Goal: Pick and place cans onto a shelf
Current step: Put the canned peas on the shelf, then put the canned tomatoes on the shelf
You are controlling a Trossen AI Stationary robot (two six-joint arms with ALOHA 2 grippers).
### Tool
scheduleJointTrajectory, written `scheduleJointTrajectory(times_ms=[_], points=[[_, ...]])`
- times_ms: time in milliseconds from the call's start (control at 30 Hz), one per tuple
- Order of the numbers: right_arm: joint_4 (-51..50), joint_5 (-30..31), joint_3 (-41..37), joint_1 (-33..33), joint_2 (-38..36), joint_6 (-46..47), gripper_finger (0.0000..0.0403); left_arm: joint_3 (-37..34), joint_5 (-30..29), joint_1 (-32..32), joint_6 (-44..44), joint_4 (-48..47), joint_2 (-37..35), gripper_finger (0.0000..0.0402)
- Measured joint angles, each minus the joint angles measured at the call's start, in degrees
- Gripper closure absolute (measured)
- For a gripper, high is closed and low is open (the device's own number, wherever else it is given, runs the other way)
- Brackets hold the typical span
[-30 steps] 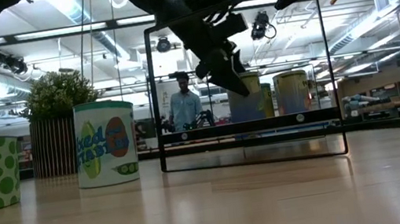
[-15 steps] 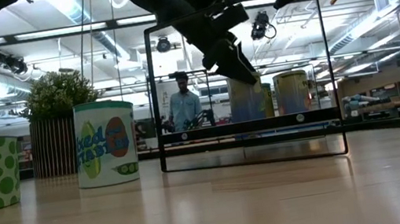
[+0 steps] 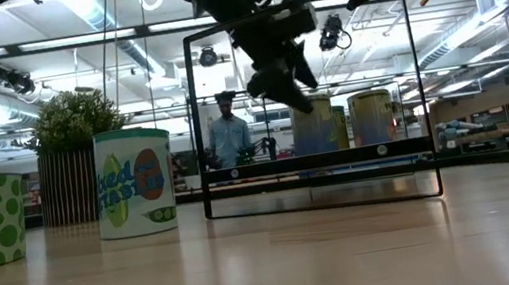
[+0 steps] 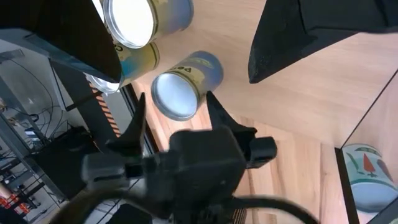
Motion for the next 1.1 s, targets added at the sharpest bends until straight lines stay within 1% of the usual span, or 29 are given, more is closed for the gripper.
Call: scheduleJointTrajectory(times_ms=[167, 233, 400, 600, 767, 933, 1033, 1100], points=[[0.4, 0.0, 0.0, 0.0, 0.0, 0.0, 0.0045, 0.0, -0.8, 1.7, -0.3, 3.6, 1.0, 0.0012], [0.4, 0.0, 0.0, 0.0, 0.0, -0.1, 0.0045, 0.1, -1.0, 2.5, -1.0, 7.4, 2.1, 0.0012], [-0.1, -0.1, 0.0, 0.1, 0.0, -0.1, 0.0045, 0.1, -1.2, 3.3, -3.4, 7.9, 2.0, 0.0012], [-0.1, -0.1, 0.0, 0.1, 0.0, 0.0, 0.0045, 0.1, -0.8, 1.8, -5.4, 5.0, -1.2, 0.0012], [-0.2, -0.5, 0.0, 0.4, 0.0, 1.0, 0.0045, 0.0, -1.3, -1.6, -10.1, -4.9, -4.8, 0.0012], [-0.1, -0.5, 0.0, 1.8, 0.0, 2.0, 0.0045, 0.0, -3.9, -7.8, -17.0, -15.5, -11.2, 0.0012], [0.3, -0.3, 0.0, 2.6, 0.0, 2.2, 0.0045, 0.0, -4.4, -12.2, -23.0, -20.3, -16.2, 0.0012], [0.8, 1.3, 0.0, 3.1, 0.0, 1.7, 0.0045, 0.1, -3.6, -15.2, -28.3, -22.3, -19.6, 0.0012]])
